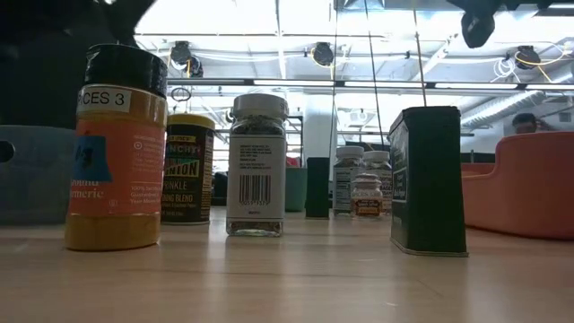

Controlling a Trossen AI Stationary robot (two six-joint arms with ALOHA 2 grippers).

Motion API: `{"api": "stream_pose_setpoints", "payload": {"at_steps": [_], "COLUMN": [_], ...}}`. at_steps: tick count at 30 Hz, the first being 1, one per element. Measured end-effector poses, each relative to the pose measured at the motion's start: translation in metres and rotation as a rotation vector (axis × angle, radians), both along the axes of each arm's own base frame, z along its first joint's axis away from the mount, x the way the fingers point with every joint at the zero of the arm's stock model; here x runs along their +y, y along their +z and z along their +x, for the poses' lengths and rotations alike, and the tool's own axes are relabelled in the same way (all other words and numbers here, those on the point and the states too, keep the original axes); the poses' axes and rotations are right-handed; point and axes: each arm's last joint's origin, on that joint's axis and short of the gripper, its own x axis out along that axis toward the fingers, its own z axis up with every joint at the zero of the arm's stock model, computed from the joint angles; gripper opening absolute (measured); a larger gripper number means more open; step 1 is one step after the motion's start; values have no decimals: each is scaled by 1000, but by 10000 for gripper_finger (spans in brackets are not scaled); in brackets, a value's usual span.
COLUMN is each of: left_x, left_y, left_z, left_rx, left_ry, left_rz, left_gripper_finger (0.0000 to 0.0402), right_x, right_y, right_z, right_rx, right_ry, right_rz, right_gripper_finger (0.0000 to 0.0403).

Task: Sort spices by type
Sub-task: Put the center white seasoning bottle into the orange bin

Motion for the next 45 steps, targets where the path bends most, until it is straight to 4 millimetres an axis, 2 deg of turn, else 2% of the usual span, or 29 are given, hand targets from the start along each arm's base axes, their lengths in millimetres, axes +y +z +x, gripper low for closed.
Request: {"api": "stream_pose_setpoints", "payload": {"at_steps": [4,6,10,15,23,31,36,41,45], "left_x": [-3,-6,-11,-12,-10,-3,-3,-8,-14], "left_y": [-6,-9,-13,-10,-14,-18,-24,-7,10], "left_z": [15,20,24,23,27,29,31,43,62], "left_rx": [85,118,154,135,171,159,211,236,379], "left_ry": [-21,-101,-237,-281,-251,-25,-18,-39,0], "left_rz": [-4,-18,-56,-107,-269,-421,-500,-468,-356], "left_gripper_finger": [292,292,292,292,292,292,292,292,292], "right_x": [-2,-3,-3,-3,-3,-3,-3,-3,-3], "right_y": [4,2,-3,-7,-8,-8,-8,-8,-7], "right_z": [0,0,-1,-1,-1,-1,-1,2,15], "right_rx": [29,51,107,146,152,154,154,154,145], "right_ry": [-20,-24,-26,-25,-25,-24,-24,-20,6], "right_rz": [0,-4,-20,-5,-12,-52,-49,8,53], "right_gripper_finger": [116,116,116,116,116,116,116,116,116]}}
